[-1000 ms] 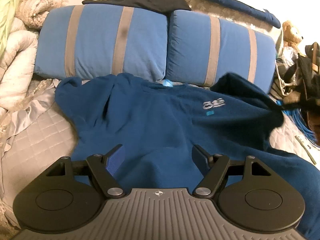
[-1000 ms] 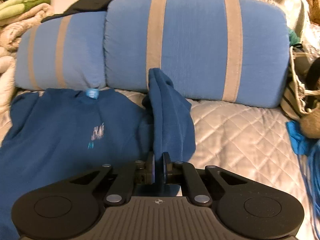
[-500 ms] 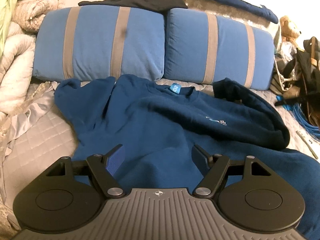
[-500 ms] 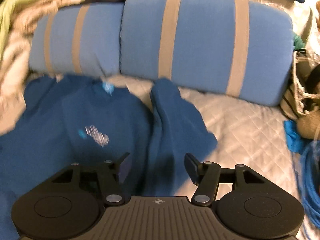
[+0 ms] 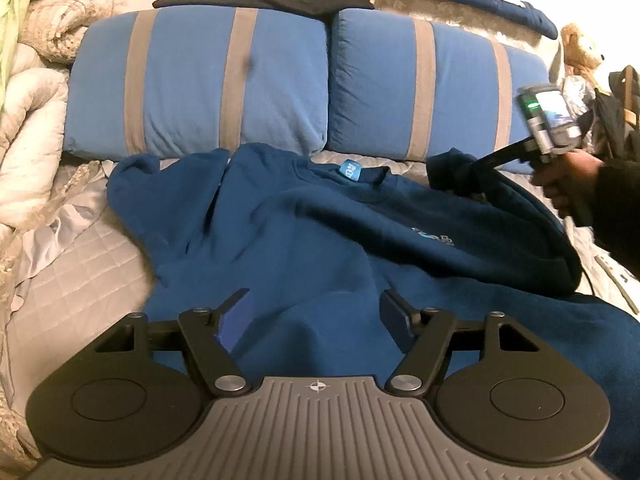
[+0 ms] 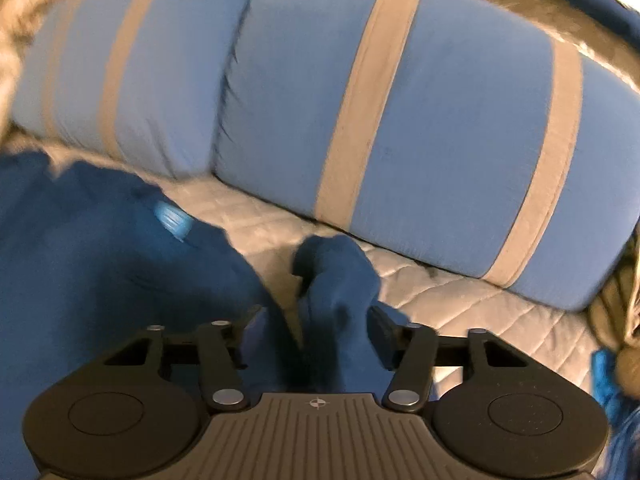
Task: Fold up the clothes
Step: 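Grasp a sweatshirt sleeve with the right gripper and lift it, then pull the sleeve outward with the right gripper and release it flat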
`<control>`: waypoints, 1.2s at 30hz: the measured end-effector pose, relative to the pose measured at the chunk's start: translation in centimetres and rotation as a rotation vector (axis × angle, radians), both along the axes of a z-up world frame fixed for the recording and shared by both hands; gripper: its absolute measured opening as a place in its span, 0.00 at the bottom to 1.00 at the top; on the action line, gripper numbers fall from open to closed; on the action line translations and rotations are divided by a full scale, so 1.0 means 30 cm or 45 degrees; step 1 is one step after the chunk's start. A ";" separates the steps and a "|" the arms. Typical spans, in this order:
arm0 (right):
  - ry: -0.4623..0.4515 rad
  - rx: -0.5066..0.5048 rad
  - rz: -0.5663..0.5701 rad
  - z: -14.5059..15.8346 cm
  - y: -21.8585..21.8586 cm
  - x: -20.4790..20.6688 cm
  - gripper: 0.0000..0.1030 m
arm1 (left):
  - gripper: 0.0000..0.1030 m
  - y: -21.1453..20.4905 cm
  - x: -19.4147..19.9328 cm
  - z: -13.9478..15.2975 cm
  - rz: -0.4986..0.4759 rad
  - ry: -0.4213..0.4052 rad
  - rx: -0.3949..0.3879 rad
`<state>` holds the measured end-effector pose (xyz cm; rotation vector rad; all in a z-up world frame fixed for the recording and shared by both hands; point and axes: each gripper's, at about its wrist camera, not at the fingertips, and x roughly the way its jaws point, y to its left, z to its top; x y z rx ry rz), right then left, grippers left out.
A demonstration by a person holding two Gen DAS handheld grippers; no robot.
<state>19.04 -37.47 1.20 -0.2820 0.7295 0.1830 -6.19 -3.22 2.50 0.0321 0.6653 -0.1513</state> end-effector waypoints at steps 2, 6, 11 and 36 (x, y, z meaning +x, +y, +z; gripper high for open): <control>0.015 -0.035 0.000 -0.020 0.011 0.033 0.07 | 0.65 0.001 0.006 -0.003 -0.002 0.011 -0.009; -0.140 0.152 -0.056 0.096 -0.060 0.018 0.07 | 0.65 0.011 0.014 -0.005 -0.006 0.029 -0.040; -0.285 0.505 -0.286 0.290 -0.359 -0.057 0.07 | 0.64 0.008 0.006 -0.005 -0.008 0.012 -0.042; 0.113 0.765 -0.830 -0.097 -1.180 -0.281 0.54 | 0.65 0.000 0.019 -0.008 -0.017 0.026 -0.036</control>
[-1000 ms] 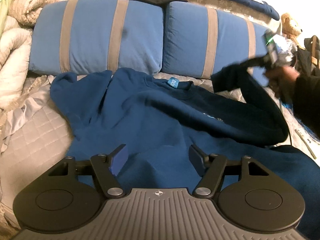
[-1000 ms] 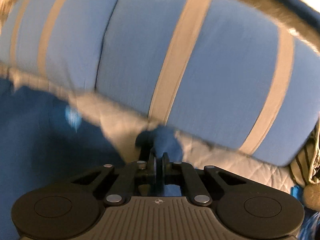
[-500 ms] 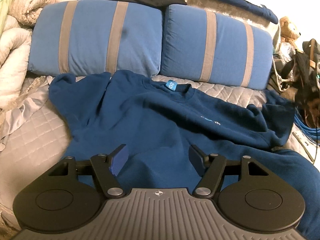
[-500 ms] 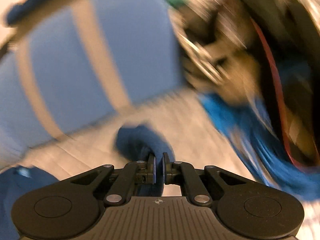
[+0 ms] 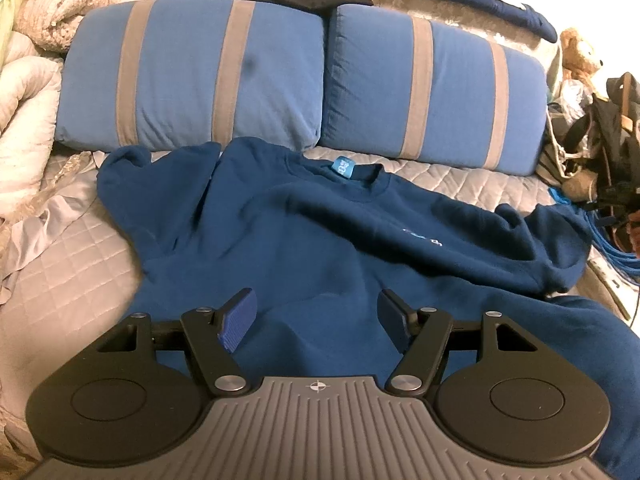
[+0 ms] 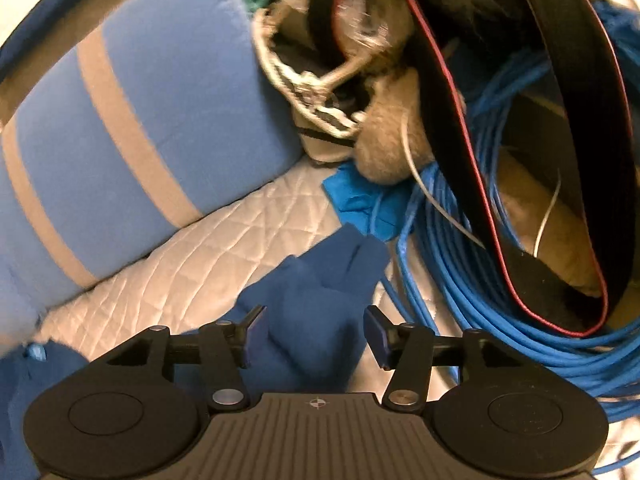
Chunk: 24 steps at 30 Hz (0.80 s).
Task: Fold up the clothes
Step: 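Pull the sleeve outward with the right gripper and release it flat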
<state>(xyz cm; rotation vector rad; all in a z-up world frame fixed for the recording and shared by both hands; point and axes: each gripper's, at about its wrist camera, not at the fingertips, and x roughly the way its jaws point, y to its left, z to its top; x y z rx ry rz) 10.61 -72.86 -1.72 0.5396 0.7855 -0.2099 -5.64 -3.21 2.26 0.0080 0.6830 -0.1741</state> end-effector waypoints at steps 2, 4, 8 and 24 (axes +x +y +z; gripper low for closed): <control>0.017 0.056 -0.045 -0.032 -0.020 0.018 0.54 | 0.65 -0.003 0.003 0.000 0.001 0.004 0.001; 0.025 0.103 -0.076 -0.064 -0.032 0.028 0.53 | 0.65 -0.005 0.005 0.000 0.004 0.008 0.002; 0.045 0.155 -0.134 -0.122 -0.051 0.056 0.52 | 0.65 -0.008 0.007 0.001 0.005 0.015 0.009; -0.546 -0.377 -0.207 0.382 -0.053 -0.229 0.10 | 0.65 0.002 0.009 -0.003 -0.001 0.019 -0.016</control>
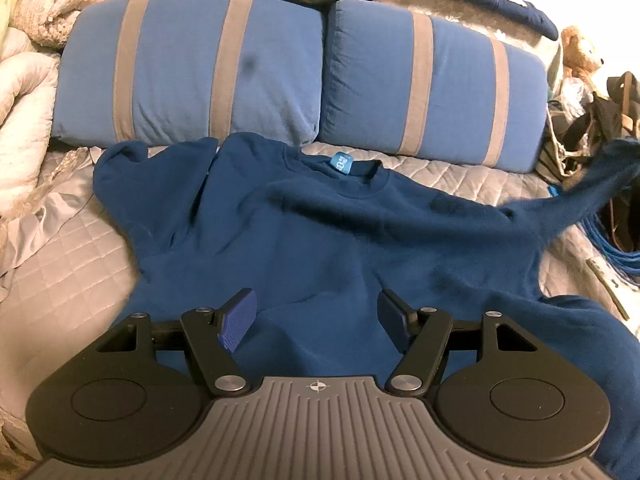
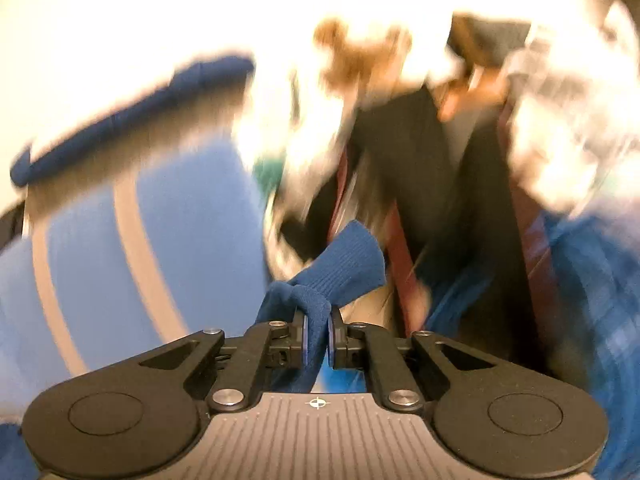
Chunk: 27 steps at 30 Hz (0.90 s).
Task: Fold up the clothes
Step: 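Pull the sleeve outward with the right gripper and release it flat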
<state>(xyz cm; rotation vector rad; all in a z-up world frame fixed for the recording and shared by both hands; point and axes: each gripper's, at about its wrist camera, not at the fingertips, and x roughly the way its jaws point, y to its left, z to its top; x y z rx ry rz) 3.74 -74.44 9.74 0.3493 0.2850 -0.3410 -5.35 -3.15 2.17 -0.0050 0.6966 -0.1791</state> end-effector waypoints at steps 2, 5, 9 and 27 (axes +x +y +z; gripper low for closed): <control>-0.012 -0.034 -0.065 0.040 -0.049 -0.071 0.11 | 0.65 0.003 -0.001 0.000 0.000 -0.003 -0.010; 0.092 0.009 -0.174 -0.033 -0.117 -0.141 0.11 | 0.65 0.007 -0.001 0.001 -0.002 -0.007 -0.024; 0.401 0.097 -0.343 -0.222 -0.157 -0.176 0.30 | 0.65 0.021 -0.006 0.005 -0.003 -0.016 -0.040; 0.500 -0.462 0.639 -0.271 0.661 0.207 0.67 | 0.65 0.032 0.000 0.000 -0.004 0.002 -0.063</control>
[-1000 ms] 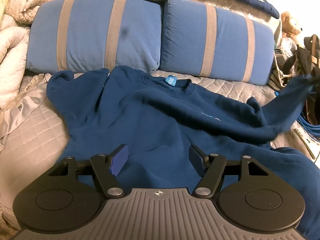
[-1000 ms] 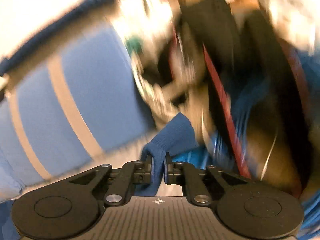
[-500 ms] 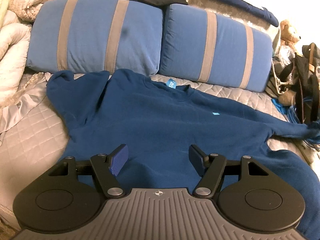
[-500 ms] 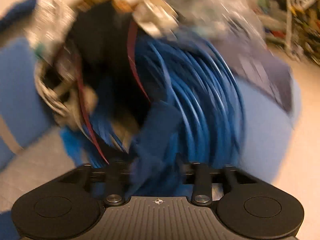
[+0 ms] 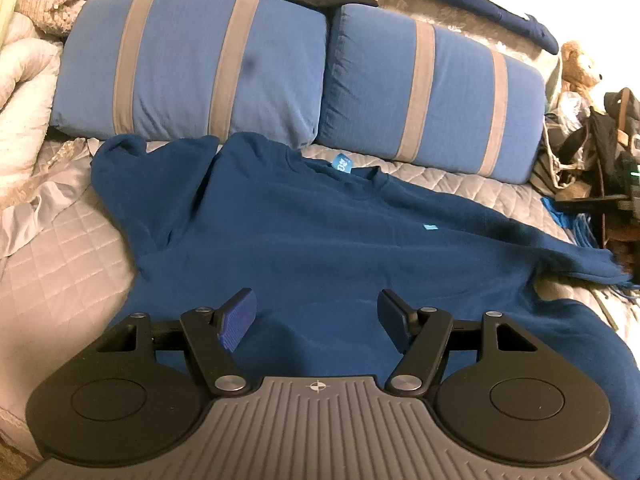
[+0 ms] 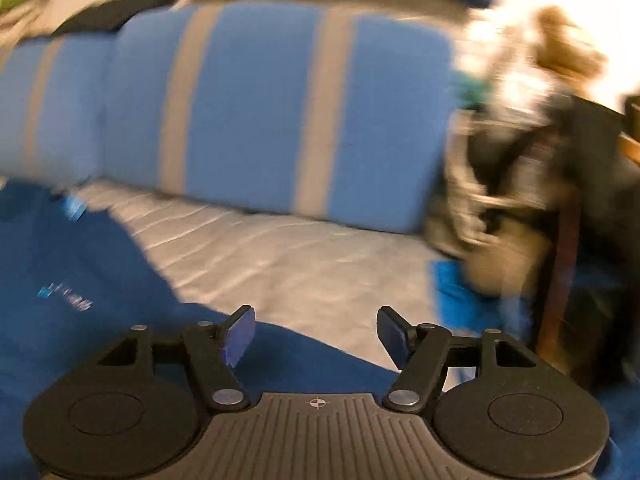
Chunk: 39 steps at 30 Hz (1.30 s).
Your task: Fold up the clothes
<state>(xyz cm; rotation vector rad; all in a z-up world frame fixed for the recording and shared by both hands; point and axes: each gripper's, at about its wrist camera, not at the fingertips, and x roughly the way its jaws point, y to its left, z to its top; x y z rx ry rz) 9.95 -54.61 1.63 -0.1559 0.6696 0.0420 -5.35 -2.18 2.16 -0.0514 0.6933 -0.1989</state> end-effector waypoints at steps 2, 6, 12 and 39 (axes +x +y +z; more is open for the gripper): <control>0.047 -0.040 0.030 -0.061 0.061 0.089 0.67 | 0.65 0.004 0.001 -0.001 0.002 0.002 -0.005; 0.142 -0.112 0.086 -0.171 0.132 0.190 0.65 | 0.65 0.012 0.007 -0.004 0.007 0.011 -0.022; 0.259 -0.138 0.257 -0.266 0.186 0.212 0.51 | 0.65 0.018 0.016 -0.008 0.000 0.022 -0.040; 0.250 -0.099 0.193 -0.242 0.112 0.222 0.58 | 0.65 0.002 0.017 -0.007 0.006 0.029 -0.014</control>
